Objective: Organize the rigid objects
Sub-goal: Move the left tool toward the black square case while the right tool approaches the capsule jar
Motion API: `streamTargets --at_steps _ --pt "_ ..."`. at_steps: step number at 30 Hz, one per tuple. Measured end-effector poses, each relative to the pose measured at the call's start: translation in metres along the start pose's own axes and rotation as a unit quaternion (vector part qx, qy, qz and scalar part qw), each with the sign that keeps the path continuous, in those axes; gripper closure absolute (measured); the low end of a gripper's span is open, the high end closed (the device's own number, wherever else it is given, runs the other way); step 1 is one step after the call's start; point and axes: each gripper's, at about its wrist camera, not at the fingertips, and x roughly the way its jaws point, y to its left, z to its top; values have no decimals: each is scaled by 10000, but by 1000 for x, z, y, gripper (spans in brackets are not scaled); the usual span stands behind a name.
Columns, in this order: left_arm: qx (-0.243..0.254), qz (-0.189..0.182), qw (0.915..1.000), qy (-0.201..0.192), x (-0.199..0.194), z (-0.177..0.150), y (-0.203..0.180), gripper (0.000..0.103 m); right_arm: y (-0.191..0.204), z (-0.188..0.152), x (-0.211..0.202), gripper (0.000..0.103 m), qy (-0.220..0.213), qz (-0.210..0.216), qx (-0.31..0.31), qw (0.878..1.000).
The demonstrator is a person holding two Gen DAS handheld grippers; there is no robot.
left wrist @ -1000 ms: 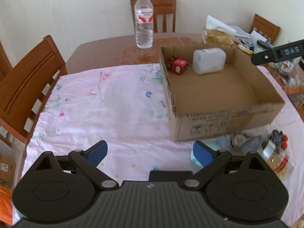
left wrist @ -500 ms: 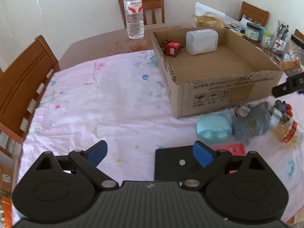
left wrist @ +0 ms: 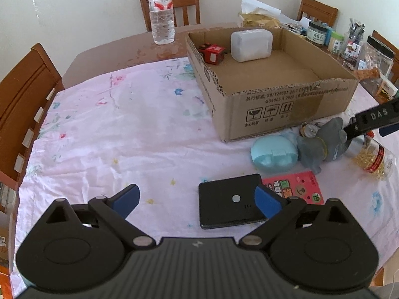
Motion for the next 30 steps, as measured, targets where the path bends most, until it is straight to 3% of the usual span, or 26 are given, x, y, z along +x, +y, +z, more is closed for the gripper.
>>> streamTargets --at_steps 13,30 --pt "104 -416 9988 223 23 -1 -9 4 1 -54 4 0 373 2 -624 9974" --pt "-121 -518 9981 306 37 -9 29 0 -5 -61 2 0 140 144 -523 9984"
